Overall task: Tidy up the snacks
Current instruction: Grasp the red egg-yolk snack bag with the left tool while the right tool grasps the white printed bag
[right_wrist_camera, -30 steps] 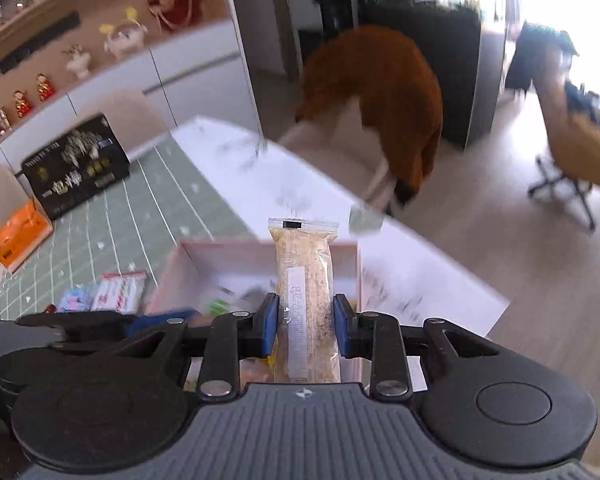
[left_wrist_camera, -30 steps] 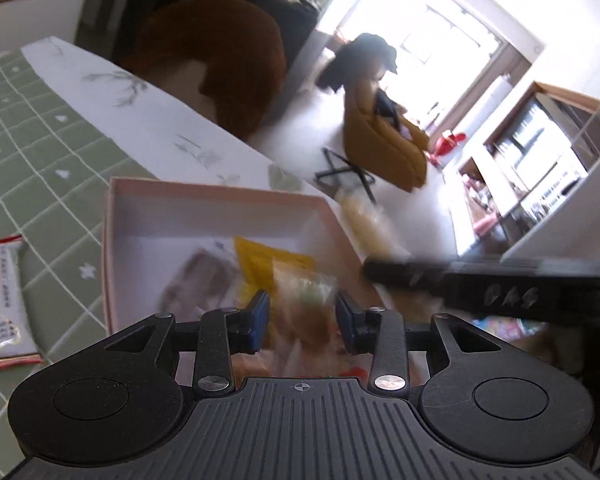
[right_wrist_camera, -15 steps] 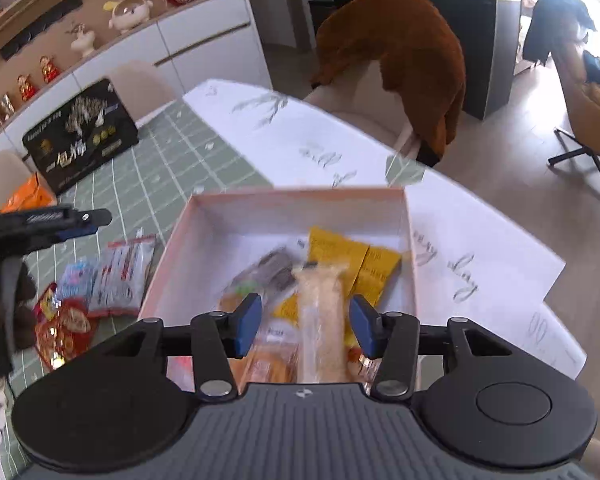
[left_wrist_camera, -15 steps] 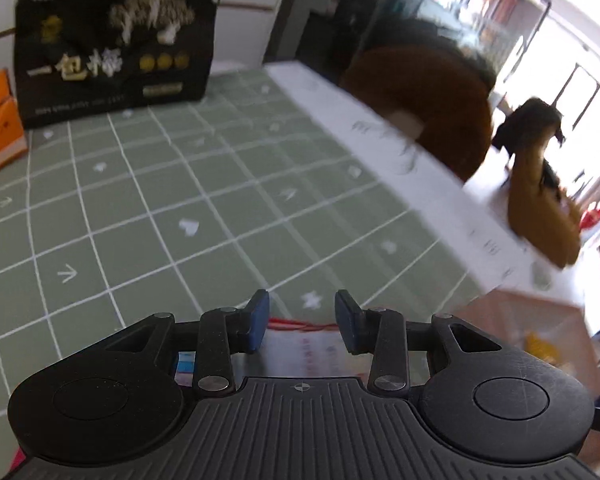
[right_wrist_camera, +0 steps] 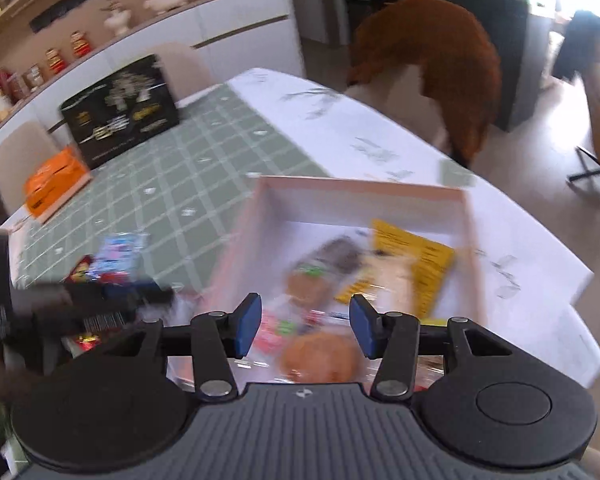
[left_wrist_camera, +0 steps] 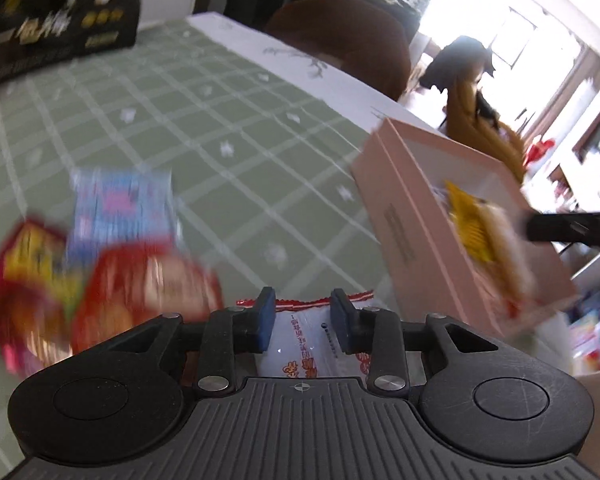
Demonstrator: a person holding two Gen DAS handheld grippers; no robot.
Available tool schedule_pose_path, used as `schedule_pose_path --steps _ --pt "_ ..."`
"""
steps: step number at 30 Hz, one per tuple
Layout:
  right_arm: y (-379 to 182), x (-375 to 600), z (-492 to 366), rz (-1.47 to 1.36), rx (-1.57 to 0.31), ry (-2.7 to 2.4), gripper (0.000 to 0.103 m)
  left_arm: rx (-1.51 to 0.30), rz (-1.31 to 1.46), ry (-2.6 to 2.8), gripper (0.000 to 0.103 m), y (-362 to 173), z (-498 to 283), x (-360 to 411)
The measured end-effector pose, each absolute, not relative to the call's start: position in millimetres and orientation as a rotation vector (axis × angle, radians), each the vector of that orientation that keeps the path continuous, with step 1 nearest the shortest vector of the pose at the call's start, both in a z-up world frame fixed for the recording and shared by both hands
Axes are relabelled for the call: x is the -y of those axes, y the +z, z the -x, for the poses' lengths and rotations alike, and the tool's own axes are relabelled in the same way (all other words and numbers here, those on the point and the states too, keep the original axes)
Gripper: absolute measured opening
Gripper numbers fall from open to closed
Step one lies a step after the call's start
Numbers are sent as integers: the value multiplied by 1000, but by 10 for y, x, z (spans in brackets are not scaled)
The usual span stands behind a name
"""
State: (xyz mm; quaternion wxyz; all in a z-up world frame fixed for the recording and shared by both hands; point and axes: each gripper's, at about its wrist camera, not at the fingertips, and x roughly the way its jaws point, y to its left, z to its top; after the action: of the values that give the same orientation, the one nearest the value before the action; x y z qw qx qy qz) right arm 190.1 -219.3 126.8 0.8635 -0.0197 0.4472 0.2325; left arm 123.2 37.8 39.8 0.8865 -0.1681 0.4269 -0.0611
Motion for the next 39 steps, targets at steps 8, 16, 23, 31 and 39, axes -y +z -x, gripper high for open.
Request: schedule_pose_path --steps 8,16,23,31,39 --pt "1205 1237 -1610 118 -963 683 51 -720 484 130 35 676 -672 -887" --pt "723 612 -1350 253 -1001 730 50 -694 459 219 35 705 -1192 -1376" --pt "576 652 -1113 301 -979 709 50 -799 340 174 34 485 -1691 -1336" --pt "560 1141 -853 307 -966 695 51 -830 318 59 32 447 -1125 -973" --pt "571 1540 -728 309 -957 649 57 -884 335 16 25 428 -606 -436"
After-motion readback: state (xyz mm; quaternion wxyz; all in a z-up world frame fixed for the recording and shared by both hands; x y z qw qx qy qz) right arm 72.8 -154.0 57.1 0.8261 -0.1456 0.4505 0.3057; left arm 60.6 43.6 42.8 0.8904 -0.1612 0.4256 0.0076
